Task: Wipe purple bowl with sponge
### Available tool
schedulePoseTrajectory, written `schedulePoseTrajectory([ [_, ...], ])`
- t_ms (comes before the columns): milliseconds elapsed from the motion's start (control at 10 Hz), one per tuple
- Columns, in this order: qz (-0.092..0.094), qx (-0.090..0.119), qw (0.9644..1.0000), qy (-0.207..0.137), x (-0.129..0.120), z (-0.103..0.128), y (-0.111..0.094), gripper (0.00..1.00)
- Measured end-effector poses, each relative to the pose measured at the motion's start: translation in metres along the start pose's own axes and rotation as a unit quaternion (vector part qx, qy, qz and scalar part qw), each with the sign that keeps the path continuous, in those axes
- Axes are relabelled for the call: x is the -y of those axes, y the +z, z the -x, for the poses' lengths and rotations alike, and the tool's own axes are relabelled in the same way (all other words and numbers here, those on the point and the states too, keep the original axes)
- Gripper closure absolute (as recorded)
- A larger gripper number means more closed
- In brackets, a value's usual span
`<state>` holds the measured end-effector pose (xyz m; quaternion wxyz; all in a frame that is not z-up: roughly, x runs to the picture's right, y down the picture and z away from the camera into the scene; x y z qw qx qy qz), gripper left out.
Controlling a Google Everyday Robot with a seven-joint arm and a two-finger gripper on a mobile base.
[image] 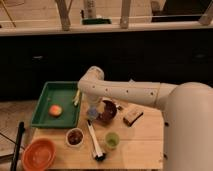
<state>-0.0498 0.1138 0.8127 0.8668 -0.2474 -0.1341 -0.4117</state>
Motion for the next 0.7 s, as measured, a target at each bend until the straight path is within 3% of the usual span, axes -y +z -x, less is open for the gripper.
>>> schedulePoseTrajectory([
  [200, 0.003, 0.003, 1.0, 0.009, -0.022, -0.006, 0.001, 1.0],
  [500, 0.009, 0.001, 0.9988, 0.048, -0.061, -0.032, 0.001, 1.0],
  [700, 0.006, -0.004, 0.9967, 0.081, -0.066, -0.051, 0.001, 1.0],
])
